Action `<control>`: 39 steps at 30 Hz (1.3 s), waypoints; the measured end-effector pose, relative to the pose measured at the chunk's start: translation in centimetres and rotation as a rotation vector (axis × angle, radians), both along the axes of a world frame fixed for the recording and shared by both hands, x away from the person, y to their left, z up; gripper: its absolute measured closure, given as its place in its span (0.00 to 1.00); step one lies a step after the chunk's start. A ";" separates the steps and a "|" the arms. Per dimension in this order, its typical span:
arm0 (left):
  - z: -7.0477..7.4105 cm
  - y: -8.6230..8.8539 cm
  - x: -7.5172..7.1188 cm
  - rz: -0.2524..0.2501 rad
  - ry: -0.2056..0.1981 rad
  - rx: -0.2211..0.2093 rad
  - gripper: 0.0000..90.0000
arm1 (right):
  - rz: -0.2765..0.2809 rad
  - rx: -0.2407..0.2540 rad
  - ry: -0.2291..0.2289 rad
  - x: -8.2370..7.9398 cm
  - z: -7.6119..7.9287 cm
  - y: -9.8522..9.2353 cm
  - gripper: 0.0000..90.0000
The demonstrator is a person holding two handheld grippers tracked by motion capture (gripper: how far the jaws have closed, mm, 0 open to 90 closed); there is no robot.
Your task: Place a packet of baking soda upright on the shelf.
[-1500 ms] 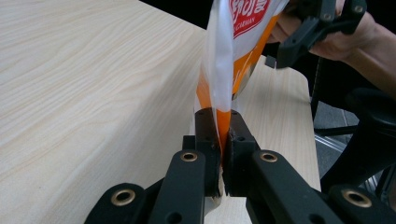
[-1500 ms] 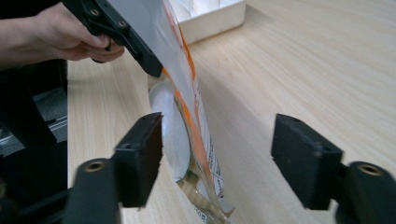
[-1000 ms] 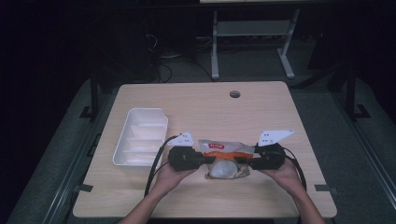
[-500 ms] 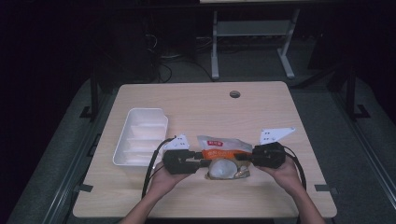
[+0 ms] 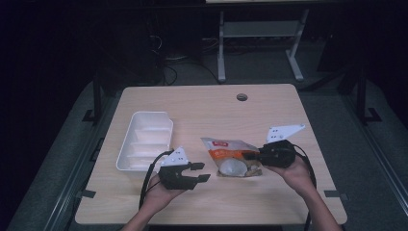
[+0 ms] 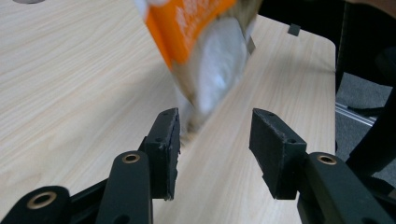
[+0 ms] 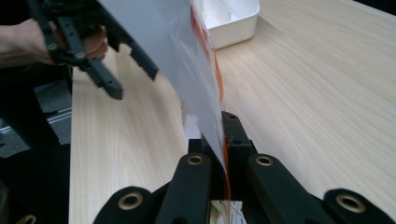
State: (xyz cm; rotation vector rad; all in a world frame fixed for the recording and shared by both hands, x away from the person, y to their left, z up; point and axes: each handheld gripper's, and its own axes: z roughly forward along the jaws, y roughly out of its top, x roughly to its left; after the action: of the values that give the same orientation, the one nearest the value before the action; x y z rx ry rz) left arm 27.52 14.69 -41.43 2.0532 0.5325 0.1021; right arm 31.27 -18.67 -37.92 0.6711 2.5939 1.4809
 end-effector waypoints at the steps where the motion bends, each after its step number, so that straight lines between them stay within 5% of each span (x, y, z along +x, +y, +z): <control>1: 0.0 0.1 -0.1 -0.004 0.000 0.001 0.57 | -0.004 -0.006 0.000 0.1 0.2 0.1 1.00; 12: -0.4 0.9 -0.9 -0.020 -0.008 0.008 0.52 | -0.025 0.014 0.013 1.4 2.2 0.3 1.00; 20: -0.6 1.0 -0.8 -0.032 0.010 0.010 0.35 | -0.026 0.016 -0.001 2.8 3.6 1.5 1.00; 39: -1.3 0.3 -1.6 -0.079 -0.024 0.092 0.26 | -0.010 0.072 0.007 7.4 5.5 7.1 1.00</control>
State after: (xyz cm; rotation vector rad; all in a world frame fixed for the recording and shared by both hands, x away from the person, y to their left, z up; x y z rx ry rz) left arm 25.95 15.02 -42.75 2.1572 0.4385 0.1055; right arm 38.69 -11.62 -32.42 0.6973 2.5496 1.5782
